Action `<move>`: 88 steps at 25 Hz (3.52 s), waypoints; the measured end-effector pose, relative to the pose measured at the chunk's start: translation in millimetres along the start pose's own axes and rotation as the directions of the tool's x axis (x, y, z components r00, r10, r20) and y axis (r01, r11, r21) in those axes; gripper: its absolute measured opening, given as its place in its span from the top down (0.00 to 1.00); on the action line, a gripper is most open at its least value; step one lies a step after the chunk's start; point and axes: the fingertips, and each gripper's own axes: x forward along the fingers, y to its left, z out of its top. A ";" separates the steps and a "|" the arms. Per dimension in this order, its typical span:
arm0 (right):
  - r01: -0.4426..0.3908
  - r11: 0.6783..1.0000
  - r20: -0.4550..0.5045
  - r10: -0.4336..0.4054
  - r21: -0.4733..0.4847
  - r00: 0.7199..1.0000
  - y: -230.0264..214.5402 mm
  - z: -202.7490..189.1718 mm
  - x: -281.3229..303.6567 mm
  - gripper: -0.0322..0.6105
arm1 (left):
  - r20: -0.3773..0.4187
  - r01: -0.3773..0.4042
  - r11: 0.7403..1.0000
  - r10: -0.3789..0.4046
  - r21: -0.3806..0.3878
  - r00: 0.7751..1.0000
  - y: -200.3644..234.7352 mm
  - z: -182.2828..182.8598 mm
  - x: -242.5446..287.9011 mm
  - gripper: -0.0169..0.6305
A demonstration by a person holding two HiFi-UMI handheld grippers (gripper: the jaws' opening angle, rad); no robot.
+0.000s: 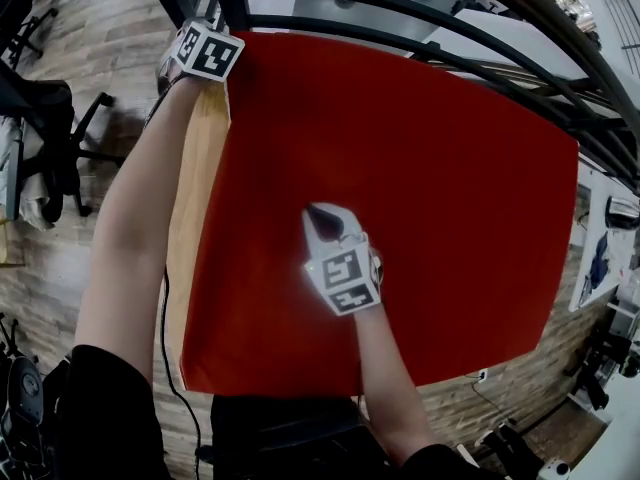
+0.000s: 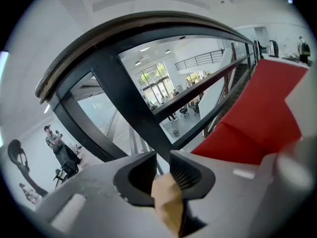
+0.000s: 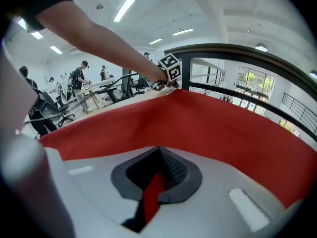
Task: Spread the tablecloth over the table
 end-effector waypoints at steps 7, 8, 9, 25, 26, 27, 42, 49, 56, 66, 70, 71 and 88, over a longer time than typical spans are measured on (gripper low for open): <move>-0.010 1.000 0.006 0.010 0.011 1.000 -1.9 0.8 -0.7 0.94 | 0.182 0.128 0.992 -0.121 -0.023 0.976 8.9 20.5 -45.6 0.80; -0.013 1.000 0.004 0.013 0.008 1.000 -2.2 -0.4 -3.5 0.94 | 0.192 0.186 0.983 -0.182 -0.003 0.964 -9.8 15.0 -62.7 0.75; -0.013 1.000 0.003 0.013 0.007 1.000 -3.2 -1.3 -5.8 0.94 | 0.186 0.227 0.974 -0.228 0.027 0.956 -27.5 7.8 -74.9 0.67; -0.015 1.000 -0.026 0.015 0.006 1.000 -3.4 -3.2 1.1 0.94 | 0.099 0.282 0.958 -0.276 -0.050 0.956 -12.2 -9.9 -36.1 0.63; -0.014 1.000 -0.027 0.014 0.007 1.000 -3.6 -3.6 1.2 0.94 | 0.094 0.272 0.961 -0.267 -0.043 0.959 -9.5 -10.0 -37.3 0.62; -0.013 1.000 -0.028 0.014 0.009 1.000 -3.7 -3.8 1.2 0.94 | 0.099 0.260 0.965 -0.256 -0.039 0.962 -7.3 -11.4 -41.0 0.66; -0.043 0.999 -0.051 0.044 0.011 0.998 1.9 12.6 24.9 0.94 | 0.079 0.152 0.988 -0.151 -0.005 0.985 12.0 -83.9 -78.8 0.75; -0.063 0.997 0.000 0.063 0.043 0.998 0.6 29.0 26.6 0.94 | 0.141 0.132 0.982 -0.113 -0.134 0.983 39.6 -53.1 -82.2 0.72; 0.045 0.992 -0.041 -0.040 0.121 0.998 -38.1 -17.7 -9.9 0.94 | 0.114 0.086 0.994 -0.078 -0.065 0.990 34.6 -20.5 -38.4 0.85; 0.039 0.995 -0.031 -0.036 0.091 0.999 -42.3 -19.6 -16.4 0.94 | -0.028 -0.095 0.972 0.091 -0.213 0.995 94.0 -74.7 -27.0 0.96; 0.048 0.995 -0.038 -0.045 0.092 0.998 -47.4 -23.1 -16.3 0.93 | 0.164 0.020 0.979 0.014 -0.202 0.986 72.5 -55.8 -67.5 0.96; 0.049 0.994 -0.041 -0.045 0.095 0.998 -49.0 -24.6 -16.5 0.93 | 0.196 0.054 0.973 -0.009 -0.226 0.980 66.0 -56.4 -84.7 0.96; 0.281 0.848 0.114 -0.367 0.450 0.923 -54.6 -70.0 -190.3 0.94 | 0.342 0.485 0.795 -0.369 -0.366 0.864 -155.1 -144.5 -371.9 0.96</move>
